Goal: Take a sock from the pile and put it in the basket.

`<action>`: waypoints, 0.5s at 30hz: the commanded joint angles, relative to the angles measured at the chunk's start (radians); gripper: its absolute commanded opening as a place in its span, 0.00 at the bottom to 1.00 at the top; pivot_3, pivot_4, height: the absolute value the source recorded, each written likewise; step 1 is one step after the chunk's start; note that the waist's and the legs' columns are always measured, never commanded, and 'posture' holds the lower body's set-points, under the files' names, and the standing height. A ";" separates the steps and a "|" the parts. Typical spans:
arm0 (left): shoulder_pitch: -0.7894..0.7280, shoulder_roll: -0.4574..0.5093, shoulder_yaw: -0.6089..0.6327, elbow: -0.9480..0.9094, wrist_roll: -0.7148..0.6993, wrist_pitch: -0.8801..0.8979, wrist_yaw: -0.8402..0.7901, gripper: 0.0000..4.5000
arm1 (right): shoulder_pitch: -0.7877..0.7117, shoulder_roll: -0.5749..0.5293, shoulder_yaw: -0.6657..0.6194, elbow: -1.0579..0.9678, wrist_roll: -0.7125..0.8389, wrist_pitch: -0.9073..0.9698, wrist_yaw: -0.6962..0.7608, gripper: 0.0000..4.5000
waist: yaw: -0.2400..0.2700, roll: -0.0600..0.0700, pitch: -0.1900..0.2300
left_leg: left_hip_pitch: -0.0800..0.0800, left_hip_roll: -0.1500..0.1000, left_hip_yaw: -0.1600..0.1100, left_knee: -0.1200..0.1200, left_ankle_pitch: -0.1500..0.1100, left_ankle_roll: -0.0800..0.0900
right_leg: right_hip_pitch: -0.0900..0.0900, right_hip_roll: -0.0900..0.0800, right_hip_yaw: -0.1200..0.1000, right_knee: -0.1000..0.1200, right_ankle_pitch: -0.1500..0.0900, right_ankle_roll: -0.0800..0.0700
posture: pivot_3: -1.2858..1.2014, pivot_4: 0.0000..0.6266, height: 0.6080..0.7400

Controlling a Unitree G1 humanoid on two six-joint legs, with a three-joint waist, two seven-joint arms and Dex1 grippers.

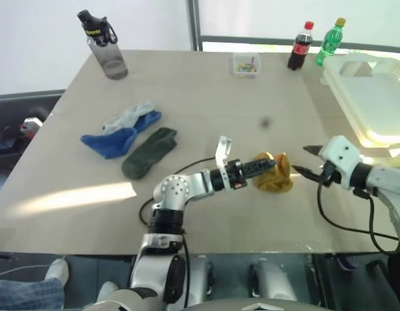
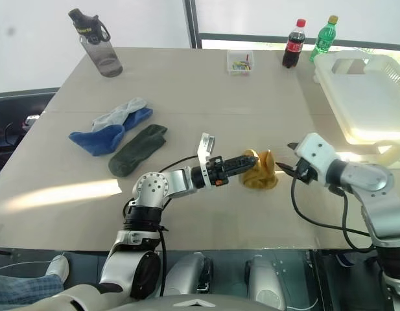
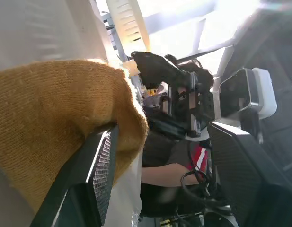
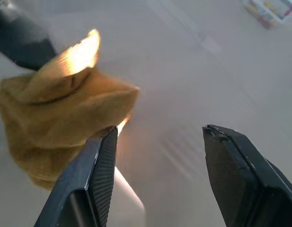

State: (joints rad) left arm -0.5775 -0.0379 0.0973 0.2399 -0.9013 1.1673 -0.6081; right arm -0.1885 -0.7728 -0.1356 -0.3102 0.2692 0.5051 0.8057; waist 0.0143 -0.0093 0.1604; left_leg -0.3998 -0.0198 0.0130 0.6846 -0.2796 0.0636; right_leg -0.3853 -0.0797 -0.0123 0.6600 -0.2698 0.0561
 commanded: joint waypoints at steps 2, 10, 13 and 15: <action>-0.034 -0.017 -0.010 0.038 0.006 -0.014 -0.028 0.71 | 0.028 0.011 -0.065 -0.073 0.128 0.162 -0.007 0.66 | 0.001 0.000 0.000 | 0.000 0.000 0.000 0.000 0.000 0.000 | 0.000 0.000 0.000 0.000 0.000 0.000 | 0.52 0.24 1.00; -0.045 -0.015 -0.012 0.071 0.021 -0.027 -0.042 0.71 | 0.013 0.087 -0.060 -0.171 0.263 0.333 -0.092 0.66 | 0.000 0.000 0.000 | -0.001 0.000 -0.001 -0.001 0.000 0.000 | -0.001 -0.001 0.000 -0.001 0.000 0.000 | 0.52 0.24 1.00; -0.043 -0.016 -0.018 0.073 0.027 -0.030 -0.044 0.72 | -0.005 0.116 -0.038 -0.177 0.281 0.366 -0.133 0.83 | 0.000 0.000 0.000 | -0.002 0.000 -0.001 -0.001 0.000 0.000 | -0.001 -0.001 0.000 -0.001 0.000 0.000 | 0.52 0.24 1.00; -0.041 -0.016 -0.019 0.067 0.026 -0.027 -0.048 0.72 | -0.025 0.139 -0.021 -0.167 0.276 0.382 -0.167 0.99 | 0.000 0.000 0.000 | -0.002 0.000 -0.001 -0.001 0.000 0.000 | -0.001 -0.001 0.000 -0.001 0.000 0.000 | 0.52 0.24 1.00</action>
State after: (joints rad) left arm -0.6093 -0.0455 0.0833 0.3201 -0.8671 1.1448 -0.6376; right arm -0.1904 -0.6441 -0.1598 -0.4534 0.5351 0.8748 0.6702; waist 0.0147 -0.0091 0.1603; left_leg -0.4018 -0.0201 0.0120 0.6839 -0.2798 0.0639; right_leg -0.3863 -0.0806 -0.0128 0.6586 -0.2698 0.0561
